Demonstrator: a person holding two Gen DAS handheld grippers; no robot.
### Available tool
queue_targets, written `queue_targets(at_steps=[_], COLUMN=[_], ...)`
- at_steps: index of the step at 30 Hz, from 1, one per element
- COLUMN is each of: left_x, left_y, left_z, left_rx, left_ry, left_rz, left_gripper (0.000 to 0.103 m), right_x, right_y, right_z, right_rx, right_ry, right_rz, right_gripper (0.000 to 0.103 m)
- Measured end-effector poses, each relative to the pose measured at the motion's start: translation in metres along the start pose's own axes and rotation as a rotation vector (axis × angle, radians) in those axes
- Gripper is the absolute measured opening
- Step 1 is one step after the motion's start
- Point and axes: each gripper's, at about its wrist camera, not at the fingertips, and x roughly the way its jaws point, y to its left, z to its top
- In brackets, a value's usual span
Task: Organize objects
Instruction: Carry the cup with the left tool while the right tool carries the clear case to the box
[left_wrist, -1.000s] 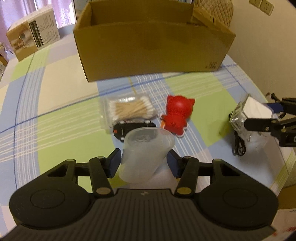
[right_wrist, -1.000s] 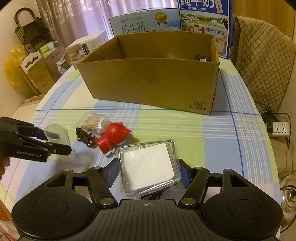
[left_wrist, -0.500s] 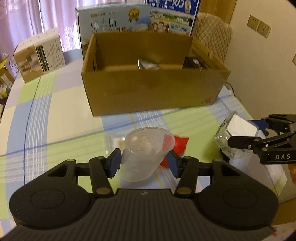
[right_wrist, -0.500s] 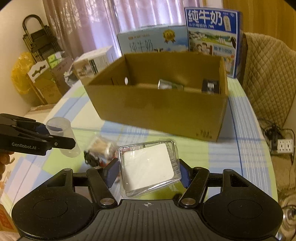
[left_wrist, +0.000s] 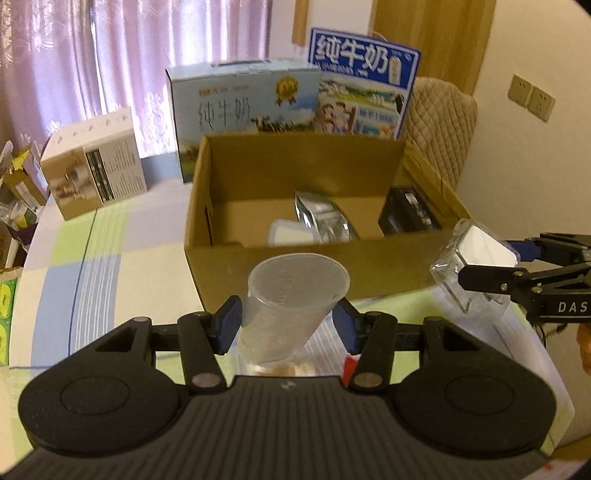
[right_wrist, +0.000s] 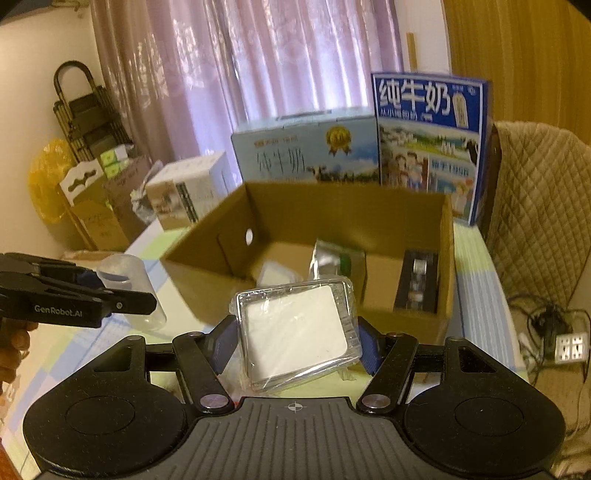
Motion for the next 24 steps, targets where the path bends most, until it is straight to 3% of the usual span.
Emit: queue_targets(at_steps=[10, 24], left_x=[0.021, 0.086], left_y=[0.004, 0.005], left_z=[0.045, 0.093], left_rx=[0.000, 0.022], left_ry=[-0.052, -0.024], left_rz=[0.028, 0.051], left_gripper=[0.050, 0.050], right_x=[0.026, 0.089], right_y=[-0.015, -0.044], right_z=[0.049, 0.078], right_rx=[0.016, 0.103], right_ry=[-0.072, -0.029], right_rz=[-0.044, -0.115], right_gripper=[0.063, 0.063])
